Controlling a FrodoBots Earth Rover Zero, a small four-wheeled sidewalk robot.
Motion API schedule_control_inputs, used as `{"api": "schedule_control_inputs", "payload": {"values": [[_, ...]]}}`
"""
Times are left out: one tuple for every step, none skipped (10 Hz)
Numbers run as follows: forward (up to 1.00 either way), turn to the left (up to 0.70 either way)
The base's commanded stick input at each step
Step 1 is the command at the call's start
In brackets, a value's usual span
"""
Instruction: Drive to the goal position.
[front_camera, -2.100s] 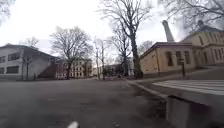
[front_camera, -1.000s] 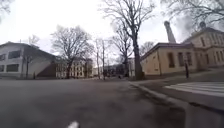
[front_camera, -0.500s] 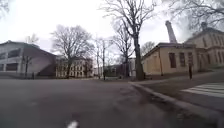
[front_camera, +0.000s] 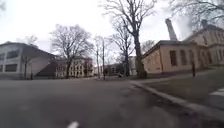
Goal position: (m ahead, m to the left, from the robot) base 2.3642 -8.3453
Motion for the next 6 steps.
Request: {"api": "schedule_control_inputs", "payload": {"values": [[0.70, 0.00], [0.70, 0.00], [0.70, 0.00], [0.70, 0.00], [0.70, 0.00], [0.70, 0.00]]}}
